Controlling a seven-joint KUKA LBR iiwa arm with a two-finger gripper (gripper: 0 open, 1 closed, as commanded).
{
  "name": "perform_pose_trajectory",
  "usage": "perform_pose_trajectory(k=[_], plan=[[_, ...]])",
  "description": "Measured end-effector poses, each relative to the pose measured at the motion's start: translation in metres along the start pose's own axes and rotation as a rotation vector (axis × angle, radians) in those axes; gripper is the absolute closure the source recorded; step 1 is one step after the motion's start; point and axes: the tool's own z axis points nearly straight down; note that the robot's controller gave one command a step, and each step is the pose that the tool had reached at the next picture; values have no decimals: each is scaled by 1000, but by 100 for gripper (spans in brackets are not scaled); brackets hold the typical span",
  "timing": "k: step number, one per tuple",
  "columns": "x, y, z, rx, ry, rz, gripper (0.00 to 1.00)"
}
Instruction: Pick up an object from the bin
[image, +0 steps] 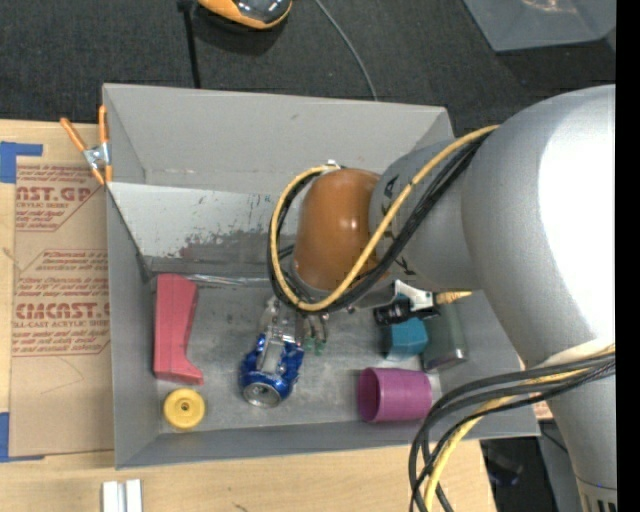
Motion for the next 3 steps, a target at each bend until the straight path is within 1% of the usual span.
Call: perform_pose_trajectory(k=[1,2,3], plan=[[4,-5,-1,-5,-10,8,100],[2,-13,-1,-10,-2,29,100],[4,-19,-1,-16,-13,63,100]])
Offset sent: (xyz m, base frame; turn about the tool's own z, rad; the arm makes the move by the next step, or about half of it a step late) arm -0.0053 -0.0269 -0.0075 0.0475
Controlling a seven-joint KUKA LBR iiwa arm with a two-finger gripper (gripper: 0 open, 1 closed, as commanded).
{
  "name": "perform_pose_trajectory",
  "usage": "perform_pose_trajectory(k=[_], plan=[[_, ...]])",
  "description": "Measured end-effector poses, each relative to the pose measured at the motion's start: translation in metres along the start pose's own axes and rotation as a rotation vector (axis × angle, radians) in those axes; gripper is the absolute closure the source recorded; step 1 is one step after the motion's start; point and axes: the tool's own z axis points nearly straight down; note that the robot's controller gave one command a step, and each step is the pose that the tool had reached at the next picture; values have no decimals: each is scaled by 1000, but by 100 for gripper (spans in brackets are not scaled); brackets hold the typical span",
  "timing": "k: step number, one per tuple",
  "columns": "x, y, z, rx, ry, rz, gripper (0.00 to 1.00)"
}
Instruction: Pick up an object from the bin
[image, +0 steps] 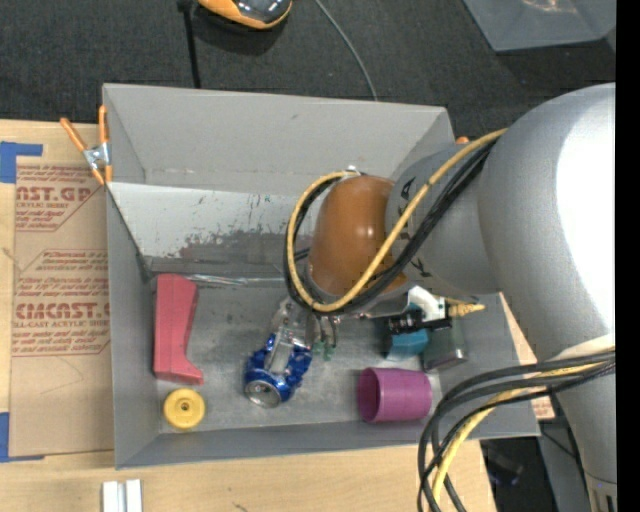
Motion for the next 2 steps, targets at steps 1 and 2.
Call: perform_pose_trajectory(k=[1,2], plan=[[0,0,0,0,0,0,100],[-3,2,-14,4,3,11,100]])
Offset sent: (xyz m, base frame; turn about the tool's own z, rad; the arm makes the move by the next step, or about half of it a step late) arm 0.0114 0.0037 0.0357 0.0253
